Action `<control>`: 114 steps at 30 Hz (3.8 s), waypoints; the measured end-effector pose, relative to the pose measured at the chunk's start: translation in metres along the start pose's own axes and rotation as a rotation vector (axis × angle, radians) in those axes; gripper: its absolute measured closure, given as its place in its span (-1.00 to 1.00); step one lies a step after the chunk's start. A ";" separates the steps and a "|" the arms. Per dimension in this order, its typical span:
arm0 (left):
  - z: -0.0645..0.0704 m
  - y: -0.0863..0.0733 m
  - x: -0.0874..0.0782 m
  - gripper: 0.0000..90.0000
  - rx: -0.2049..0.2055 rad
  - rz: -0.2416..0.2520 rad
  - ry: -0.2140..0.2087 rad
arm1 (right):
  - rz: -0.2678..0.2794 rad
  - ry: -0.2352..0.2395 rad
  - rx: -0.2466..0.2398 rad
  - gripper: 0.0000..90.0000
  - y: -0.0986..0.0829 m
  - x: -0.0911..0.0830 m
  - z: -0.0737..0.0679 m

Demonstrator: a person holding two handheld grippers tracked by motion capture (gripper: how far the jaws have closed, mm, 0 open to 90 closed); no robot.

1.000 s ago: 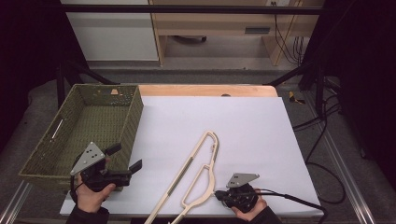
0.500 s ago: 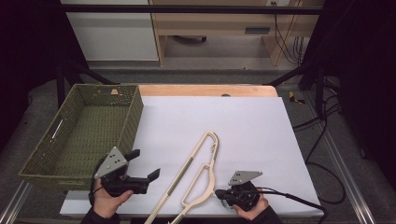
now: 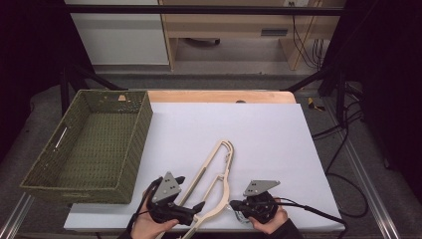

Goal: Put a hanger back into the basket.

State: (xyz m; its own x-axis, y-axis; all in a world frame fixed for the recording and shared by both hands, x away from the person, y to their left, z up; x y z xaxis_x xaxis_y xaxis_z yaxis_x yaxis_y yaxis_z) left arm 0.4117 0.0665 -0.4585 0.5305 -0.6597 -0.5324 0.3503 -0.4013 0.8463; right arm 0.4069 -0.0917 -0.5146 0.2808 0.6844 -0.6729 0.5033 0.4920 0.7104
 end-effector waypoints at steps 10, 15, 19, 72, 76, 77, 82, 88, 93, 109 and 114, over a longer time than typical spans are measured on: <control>0.028 -0.015 0.034 -0.75 0.058 -0.132 -0.047 | 0.001 -0.025 -0.007 0.98 0.003 -0.004 0.002; 0.033 -0.020 0.044 -0.57 0.071 -0.180 -0.064 | 0.012 -0.018 -0.031 0.98 0.008 -0.006 0.002; 0.039 -0.024 0.051 -0.43 0.088 -0.224 -0.091 | 0.005 -0.016 -0.036 0.98 0.009 -0.007 0.000; 0.030 -0.009 0.038 0.65 -0.028 -0.283 0.041 | 0.479 -0.242 0.082 -0.35 0.042 -0.111 0.047; 0.016 -0.006 0.024 0.68 -0.062 -0.275 0.067 | 0.488 -0.259 0.129 -0.55 0.035 -0.107 0.060; 0.011 -0.005 0.020 0.68 -0.072 -0.274 0.075 | 0.491 -0.259 0.142 -0.58 0.034 -0.106 0.062; -0.005 -0.004 0.008 0.71 -0.104 -0.266 0.094 | 0.502 -0.226 0.182 -0.71 0.028 -0.104 0.069; -0.024 -0.001 -0.007 0.78 -0.119 -0.250 0.154 | 0.498 -0.234 0.185 -0.75 0.025 -0.103 0.072; -0.040 -0.001 -0.016 0.83 -0.137 -0.246 0.203 | 0.484 -0.240 0.191 -0.75 0.023 -0.102 0.074; -0.058 0.019 -0.061 0.90 -0.131 -0.102 0.206 | 0.473 -0.245 0.188 -0.81 0.020 -0.102 0.076; -0.057 0.031 -0.079 0.90 -0.109 -0.041 0.163 | 0.479 -0.245 0.171 -0.83 0.021 -0.104 0.076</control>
State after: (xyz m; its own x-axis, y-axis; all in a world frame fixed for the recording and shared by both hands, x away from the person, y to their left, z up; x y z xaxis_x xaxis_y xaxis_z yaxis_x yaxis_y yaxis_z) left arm 0.4246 0.1423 -0.3911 0.6286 -0.5290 -0.5701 0.4512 -0.3489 0.8214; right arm 0.4502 -0.1931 -0.4454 0.6819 0.6546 -0.3263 0.3925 0.0489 0.9185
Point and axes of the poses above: each handheld gripper's, and its own axes: x roughly forward along the jaws, y roughly out of its top, z roughly to its right, the point moved 9 cm from there along x, roughly forward along the jaws, and after that the axes turned 3 degrees about y, right-handed, at the moved point
